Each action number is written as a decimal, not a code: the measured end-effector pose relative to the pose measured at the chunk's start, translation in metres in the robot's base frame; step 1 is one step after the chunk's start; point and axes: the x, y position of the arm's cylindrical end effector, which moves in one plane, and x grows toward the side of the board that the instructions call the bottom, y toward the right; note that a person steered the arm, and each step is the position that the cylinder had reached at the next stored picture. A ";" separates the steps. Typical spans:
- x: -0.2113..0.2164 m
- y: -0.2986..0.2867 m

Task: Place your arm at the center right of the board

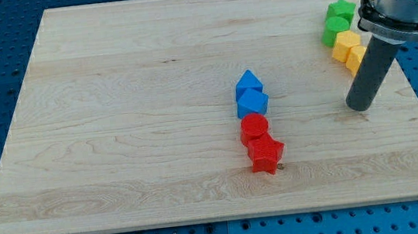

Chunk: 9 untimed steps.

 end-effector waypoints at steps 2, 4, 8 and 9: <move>0.003 0.006; 0.011 0.026; 0.036 0.060; 0.038 0.075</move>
